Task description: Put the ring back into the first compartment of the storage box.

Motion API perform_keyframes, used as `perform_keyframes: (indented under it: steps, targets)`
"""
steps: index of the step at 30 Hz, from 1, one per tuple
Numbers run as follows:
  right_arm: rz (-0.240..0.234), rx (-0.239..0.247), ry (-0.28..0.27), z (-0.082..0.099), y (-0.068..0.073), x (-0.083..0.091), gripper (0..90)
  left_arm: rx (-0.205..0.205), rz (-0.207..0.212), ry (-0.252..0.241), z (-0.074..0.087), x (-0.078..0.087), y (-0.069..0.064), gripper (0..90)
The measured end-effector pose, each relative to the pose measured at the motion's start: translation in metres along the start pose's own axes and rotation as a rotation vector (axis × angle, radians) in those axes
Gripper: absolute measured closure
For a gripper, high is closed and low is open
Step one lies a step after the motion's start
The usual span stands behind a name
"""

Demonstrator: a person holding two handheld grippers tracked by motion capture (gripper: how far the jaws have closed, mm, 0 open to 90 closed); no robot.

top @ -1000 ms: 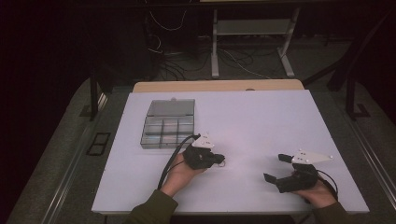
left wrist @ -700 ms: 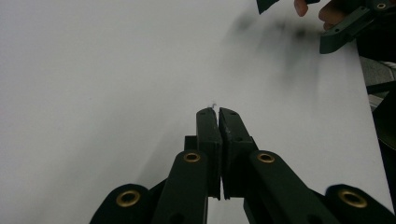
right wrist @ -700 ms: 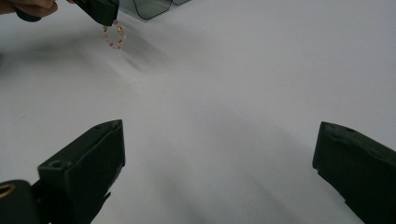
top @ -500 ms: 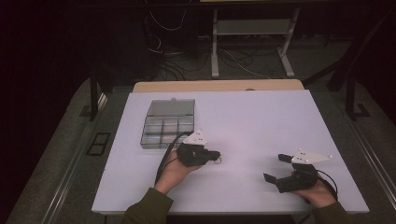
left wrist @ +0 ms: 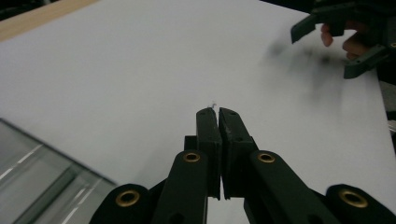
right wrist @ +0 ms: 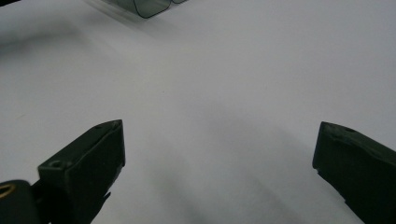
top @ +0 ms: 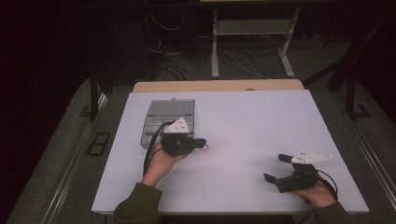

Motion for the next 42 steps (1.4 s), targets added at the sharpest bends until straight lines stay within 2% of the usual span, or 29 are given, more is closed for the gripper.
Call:
perform_keyframes:
  steps: [9,13,22,26,31,34,39,42]
  targets:
    - [-0.001,-0.003,-0.001,0.000,0.000,0.000,2.3,0.054,-0.081,-0.030,0.005,0.025,0.036,87.5]
    - [-0.002,-0.005,-0.003,0.001,-0.001,0.001,2.3,0.073,-0.132,-0.033,0.008,0.037,0.055,87.4]
    - [-0.004,-0.005,-0.004,0.001,-0.001,0.000,2.3,0.165,-0.224,-0.039,0.027,0.061,0.099,87.4]
    - [-0.005,-0.006,-0.005,0.001,-0.002,0.001,2.3,0.206,-0.265,-0.022,0.037,0.063,0.115,87.4]
    - [-0.005,-0.004,-0.004,0.001,-0.002,0.001,2.3,0.253,-0.330,0.029,0.053,0.061,0.134,87.4]
    - [-0.005,-0.007,-0.003,0.001,-0.002,0.001,2.3,0.280,-0.350,0.039,0.059,0.062,0.142,87.4]
    - [-0.004,-0.004,-0.002,0.001,-0.001,0.000,2.3,0.308,-0.371,0.095,0.072,0.058,0.153,87.0]
    - [-0.004,-0.004,-0.002,0.001,-0.001,0.000,2.3,0.319,-0.373,0.103,0.075,0.056,0.154,81.6]
Point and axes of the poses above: each handheld gripper's, and its own axes: x roughly backward along the jaws, z roughly out of its underside, y roughly to its left, the point moved 10 cm from there along -x, roughly forward along the jaws, and after that the axes turned 12 degrees about y, right-handed, at the moved point
